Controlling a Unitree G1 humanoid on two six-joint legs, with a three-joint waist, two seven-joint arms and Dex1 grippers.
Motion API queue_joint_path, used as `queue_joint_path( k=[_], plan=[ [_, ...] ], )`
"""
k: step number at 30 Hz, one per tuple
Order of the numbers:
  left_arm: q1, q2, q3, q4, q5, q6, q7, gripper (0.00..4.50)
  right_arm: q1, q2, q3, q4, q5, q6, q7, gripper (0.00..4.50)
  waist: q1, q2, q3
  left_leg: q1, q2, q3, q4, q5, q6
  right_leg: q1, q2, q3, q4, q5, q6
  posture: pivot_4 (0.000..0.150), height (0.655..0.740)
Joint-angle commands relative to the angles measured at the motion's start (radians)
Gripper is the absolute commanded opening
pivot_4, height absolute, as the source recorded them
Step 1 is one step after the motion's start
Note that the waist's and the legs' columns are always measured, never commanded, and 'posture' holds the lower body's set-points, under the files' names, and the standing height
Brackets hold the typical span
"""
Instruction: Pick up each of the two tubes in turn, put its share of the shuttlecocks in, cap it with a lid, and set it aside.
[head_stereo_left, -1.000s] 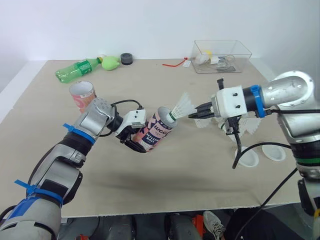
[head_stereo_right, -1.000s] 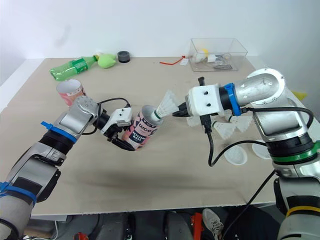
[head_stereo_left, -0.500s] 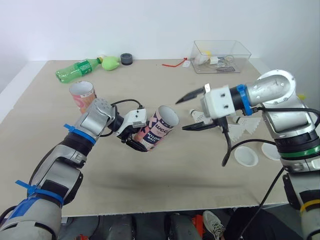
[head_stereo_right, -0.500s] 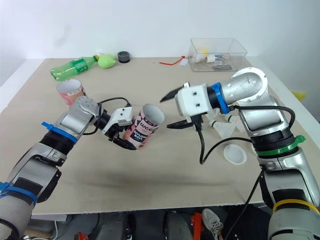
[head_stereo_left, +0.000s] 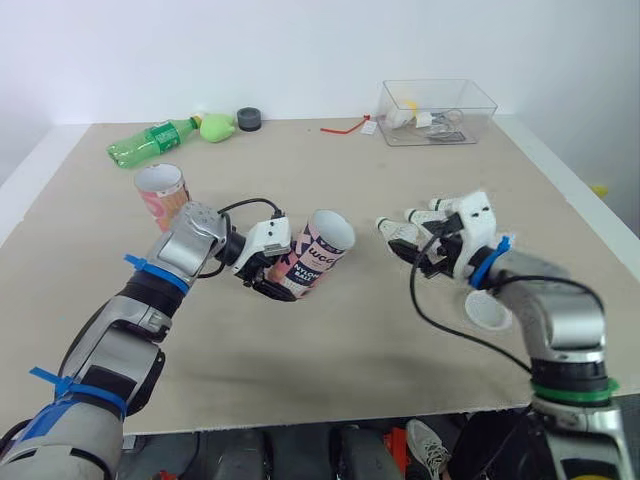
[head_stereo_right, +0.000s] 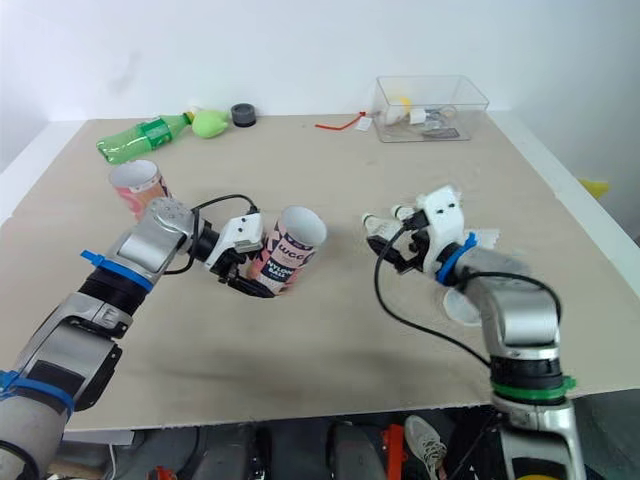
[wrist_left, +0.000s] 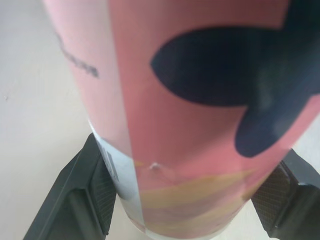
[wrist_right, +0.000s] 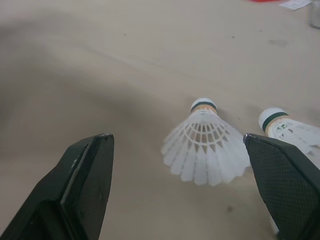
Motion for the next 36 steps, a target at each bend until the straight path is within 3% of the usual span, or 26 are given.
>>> queue_joint_path(
  k=[1, 7, 20, 23, 24, 27, 30, 36],
  plan=[
    [-0.013, 0.003, 0.015, -0.018, -0.005, -0.016, -0.003, 2.99, 0.019, 0.048, -0.006, -0.054, -0.008, -0.012, -0.082, 4.42, 0.0, 0.0, 0.0, 0.0, 0.0, 0.0, 0.0, 0.0, 0.0, 0.0, 0.0, 0.0, 0.0, 0.0, 0.0, 0.15, 0.74],
    [-0.011, 0.002, 0.015, -0.026, -0.007, -0.012, -0.005, 2.99, 0.023, 0.138, 0.035, -0.041, 0.002, -0.006, -0.14, 4.42, 0.0, 0.0, 0.0, 0.002, 0.0, -0.001, 0.0, 0.001, 0.0, 0.002, 0.001, -0.001, 0.0, 0.001, 0.0, 0.15, 0.74],
    [0.001, 0.003, 0.014, -0.043, -0.006, -0.001, -0.005, 2.99, -0.084, 0.231, 0.042, 0.258, -0.031, -0.18, -0.192, 4.42, -0.004, 0.0, 0.0, 0.002, 0.0, -0.001, 0.0, 0.001, 0.0, 0.002, 0.0, -0.001, 0.0, 0.0, 0.0, 0.15, 0.74],
    [0.004, 0.004, 0.014, -0.048, -0.007, 0.002, -0.004, 2.99, -0.101, 0.236, 0.041, 0.298, -0.04, -0.211, -0.208, 3.34, -0.005, 0.0, 0.0, 0.002, 0.0, -0.001, 0.0, 0.001, 0.0, 0.002, 0.001, -0.001, 0.0, 0.0, 0.0, 0.15, 0.74],
    [0.006, 0.006, 0.014, -0.051, -0.006, 0.003, -0.004, 2.99, -0.103, 0.228, 0.051, 0.31, -0.051, -0.226, -0.204, 2.7, -0.005, 0.0, 0.0, 0.002, 0.0, -0.001, 0.0, 0.001, 0.0, 0.002, 0.001, -0.001, 0.0, 0.0, 0.0, 0.15, 0.74],
    [0.01, 0.009, 0.016, -0.059, -0.008, 0.01, -0.004, 2.99, -0.102, 0.219, 0.054, 0.328, -0.064, -0.251, -0.2, 1.6, -0.007, 0.0, 0.0, 0.002, 0.0, -0.001, 0.0, 0.001, 0.0, 0.002, 0.0, 0.0, 0.0, 0.0, 0.0, 0.15, 0.74],
    [0.013, 0.012, 0.016, -0.062, -0.008, 0.012, -0.004, 2.99, -0.099, 0.213, 0.058, 0.338, -0.075, -0.269, -0.192, 0.13, -0.009, 0.0, 0.0, 0.002, 0.0, -0.001, 0.0, 0.001, 0.0, 0.002, 0.0, 0.0, 0.0, 0.0, 0.0, 0.15, 0.74],
    [0.007, 0.01, 0.018, -0.047, -0.007, 0.007, -0.003, 2.99, -0.1, 0.206, 0.065, 0.339, -0.074, -0.306, -0.158, 0.05, -0.019, 0.0, 0.0, 0.002, 0.0, -0.001, 0.0, 0.001, 0.0, 0.002, 0.0, 0.0, 0.0, 0.0, 0.0, 0.15, 0.74]
  ],
)
